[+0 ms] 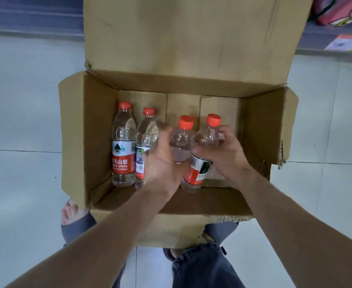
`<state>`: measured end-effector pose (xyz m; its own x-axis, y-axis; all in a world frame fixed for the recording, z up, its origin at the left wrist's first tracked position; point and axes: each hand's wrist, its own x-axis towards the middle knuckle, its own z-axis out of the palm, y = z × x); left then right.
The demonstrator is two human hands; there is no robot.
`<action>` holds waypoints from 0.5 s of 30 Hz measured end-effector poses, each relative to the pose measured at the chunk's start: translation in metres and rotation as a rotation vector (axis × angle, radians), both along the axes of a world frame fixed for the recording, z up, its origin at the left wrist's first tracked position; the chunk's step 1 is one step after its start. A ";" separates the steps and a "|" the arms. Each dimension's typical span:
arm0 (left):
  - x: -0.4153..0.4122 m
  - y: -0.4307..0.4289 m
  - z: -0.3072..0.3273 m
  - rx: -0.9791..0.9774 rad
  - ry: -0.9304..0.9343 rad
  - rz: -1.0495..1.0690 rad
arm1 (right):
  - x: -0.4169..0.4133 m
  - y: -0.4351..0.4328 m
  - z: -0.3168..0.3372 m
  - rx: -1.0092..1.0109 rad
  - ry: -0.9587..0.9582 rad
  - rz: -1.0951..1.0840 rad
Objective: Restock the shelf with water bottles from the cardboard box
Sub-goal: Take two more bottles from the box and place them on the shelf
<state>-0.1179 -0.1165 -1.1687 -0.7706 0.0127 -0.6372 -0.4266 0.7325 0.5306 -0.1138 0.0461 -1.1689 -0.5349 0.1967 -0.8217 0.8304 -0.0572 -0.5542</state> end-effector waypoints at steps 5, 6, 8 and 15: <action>0.004 -0.016 0.031 0.206 -0.008 0.019 | 0.010 -0.005 0.036 0.137 0.096 0.102; -0.001 -0.021 0.041 0.224 0.009 0.013 | 0.008 -0.008 0.046 0.142 0.118 0.112; -0.013 -0.032 0.068 0.255 0.057 0.014 | 0.000 -0.017 0.073 0.149 0.177 0.110; -0.065 -0.086 0.224 0.278 0.187 -0.069 | -0.040 -0.066 0.234 0.215 0.358 0.072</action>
<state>-0.1826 -0.2025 -0.9451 -0.8650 0.2218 -0.4501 -0.2580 0.5727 0.7781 -0.1543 -0.0203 -0.9350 -0.7976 0.2947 -0.5263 0.5812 0.1421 -0.8013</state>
